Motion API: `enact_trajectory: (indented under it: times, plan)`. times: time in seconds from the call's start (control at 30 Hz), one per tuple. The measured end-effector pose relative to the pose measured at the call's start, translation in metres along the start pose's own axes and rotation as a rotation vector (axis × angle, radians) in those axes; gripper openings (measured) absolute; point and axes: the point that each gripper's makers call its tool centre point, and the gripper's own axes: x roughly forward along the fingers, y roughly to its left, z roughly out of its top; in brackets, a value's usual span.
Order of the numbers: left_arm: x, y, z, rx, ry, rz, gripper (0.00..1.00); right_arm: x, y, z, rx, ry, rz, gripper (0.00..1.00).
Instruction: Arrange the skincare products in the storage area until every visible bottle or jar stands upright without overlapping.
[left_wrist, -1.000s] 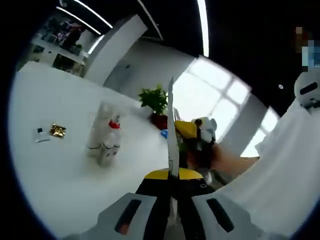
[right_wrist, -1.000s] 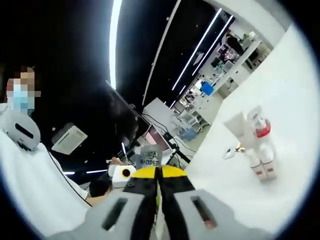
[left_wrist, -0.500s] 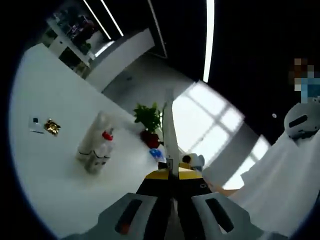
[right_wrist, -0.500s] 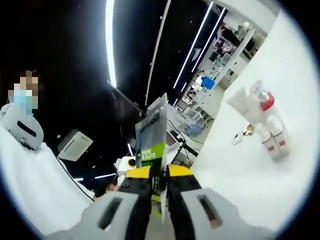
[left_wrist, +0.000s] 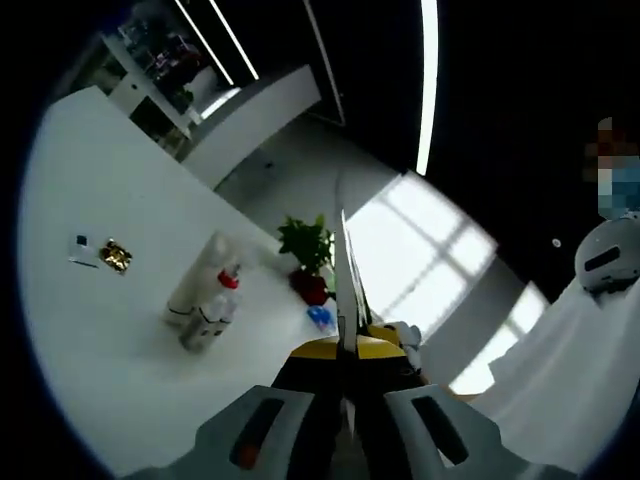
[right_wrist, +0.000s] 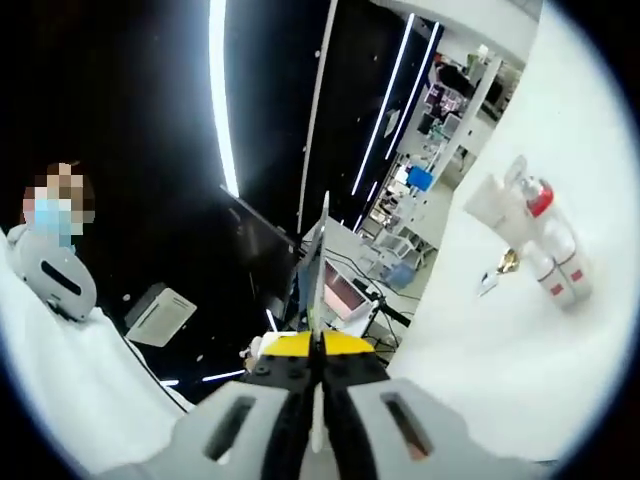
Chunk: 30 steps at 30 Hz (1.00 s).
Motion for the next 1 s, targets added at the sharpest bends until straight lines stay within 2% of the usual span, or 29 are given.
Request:
enact_trajectory:
  times: [0.2, 0.47, 0.67, 0.73, 0.77, 0.83, 0.93, 1.0]
  plan:
    - [-0.003, 0.01, -0.018, -0.052, -0.006, 0.039, 0.07, -0.003, -0.006, -0.003, 0.034, -0.029, -0.036, 0.01]
    - [-0.01, 0.019, -0.031, -0.089, 0.005, 0.082, 0.11, -0.002, -0.018, -0.008, 0.093, -0.072, -0.09, 0.01]
    - [-0.014, 0.025, -0.029, -0.106, -0.019, 0.114, 0.07, -0.001, -0.026, -0.009, 0.095, -0.069, -0.127, 0.01]
    - [-0.014, 0.025, -0.026, -0.131, -0.037, 0.118, 0.01, -0.001, -0.029, -0.009, 0.092, -0.072, -0.146, 0.01]
    - [-0.013, 0.022, -0.023, -0.143, -0.053, 0.104, 0.0, 0.0, -0.031, -0.009, 0.095, -0.071, -0.157, 0.01]
    - [-0.012, 0.025, -0.022, -0.154, -0.053, 0.122, 0.0, 0.001, -0.032, -0.007, 0.094, -0.08, -0.156, 0.01]
    - [-0.012, 0.03, -0.022, -0.16, -0.048, 0.132, 0.0, 0.002, -0.037, -0.007, 0.031, -0.055, -0.181, 0.01]
    - [-0.012, 0.032, -0.022, -0.178, -0.052, 0.13, 0.0, 0.003, -0.035, -0.006, -0.014, -0.058, -0.162, 0.03]
